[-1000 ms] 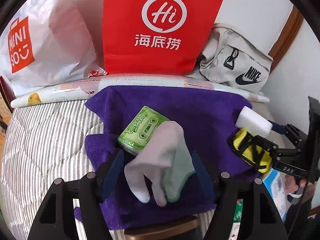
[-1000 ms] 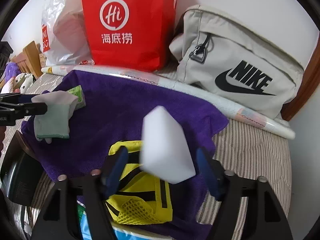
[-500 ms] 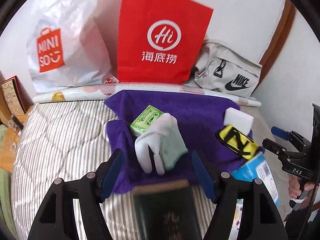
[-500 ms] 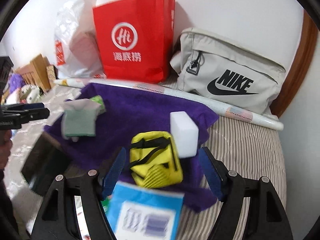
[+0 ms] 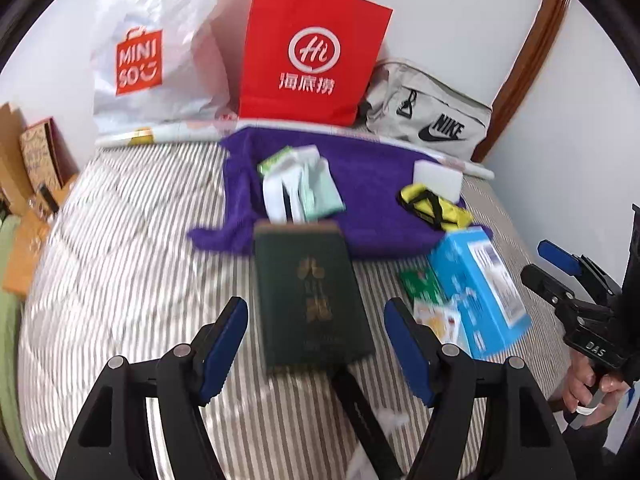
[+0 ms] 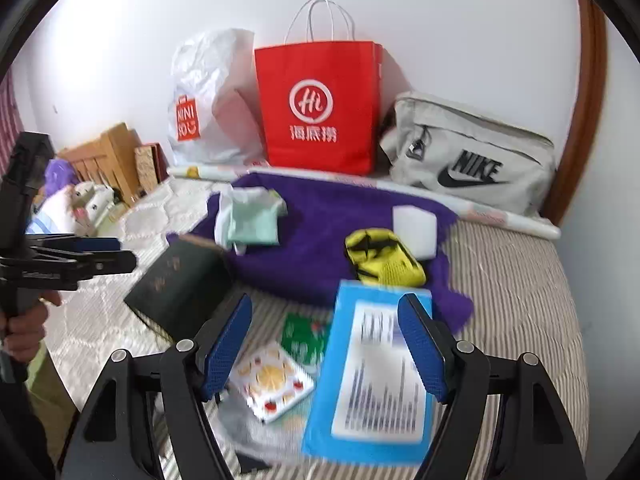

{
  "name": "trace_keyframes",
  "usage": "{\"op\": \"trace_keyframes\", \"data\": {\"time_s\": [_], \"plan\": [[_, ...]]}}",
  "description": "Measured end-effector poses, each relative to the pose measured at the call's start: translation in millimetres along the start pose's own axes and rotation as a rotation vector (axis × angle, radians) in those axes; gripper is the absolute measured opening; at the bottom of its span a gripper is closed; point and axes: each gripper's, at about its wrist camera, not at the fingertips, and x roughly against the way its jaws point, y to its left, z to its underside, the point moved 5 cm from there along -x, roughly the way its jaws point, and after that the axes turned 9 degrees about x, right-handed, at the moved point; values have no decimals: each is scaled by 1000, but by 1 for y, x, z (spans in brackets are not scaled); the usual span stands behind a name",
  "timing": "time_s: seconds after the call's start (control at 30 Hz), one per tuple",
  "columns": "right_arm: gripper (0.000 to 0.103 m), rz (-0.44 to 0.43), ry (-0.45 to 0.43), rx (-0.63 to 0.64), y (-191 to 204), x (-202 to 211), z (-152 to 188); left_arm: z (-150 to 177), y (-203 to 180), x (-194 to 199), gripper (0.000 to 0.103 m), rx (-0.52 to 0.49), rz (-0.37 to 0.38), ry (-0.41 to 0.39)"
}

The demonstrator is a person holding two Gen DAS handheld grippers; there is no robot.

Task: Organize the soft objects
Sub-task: 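Grasp the crumpled white tissue beside the black strap with the left tool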

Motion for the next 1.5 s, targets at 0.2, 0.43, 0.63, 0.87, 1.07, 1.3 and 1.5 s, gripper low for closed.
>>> {"op": "trace_keyframes", "data": {"time_s": [0.2, 0.43, 0.63, 0.87, 1.07, 1.3, 1.5], "plan": [[75, 70, 26, -24, 7, 9, 36, 48, 0, -2, 69, 9, -14, 22], [75, 41, 57, -59, 20, 17, 80, 95, -14, -16, 61, -39, -43, 49], [75, 13, 60, -96, 23, 23, 105, 107, -26, -30, 42, -60, -50, 53], [75, 17, 53, -110, 18, 28, 117, 106, -37, -30, 8, -74, 18, 37], [75, 10, 56, -139, 11, 28, 121, 100, -26, -19, 8, -53, 17, 21], [75, 2, 67, -141, 14, 24, 125, 117, -17, -23, 16, -76, 25, 79], [75, -3, 81, -126, 22, 19, 128, 127, -25, -38, 29, -120, 7, 92]]}}
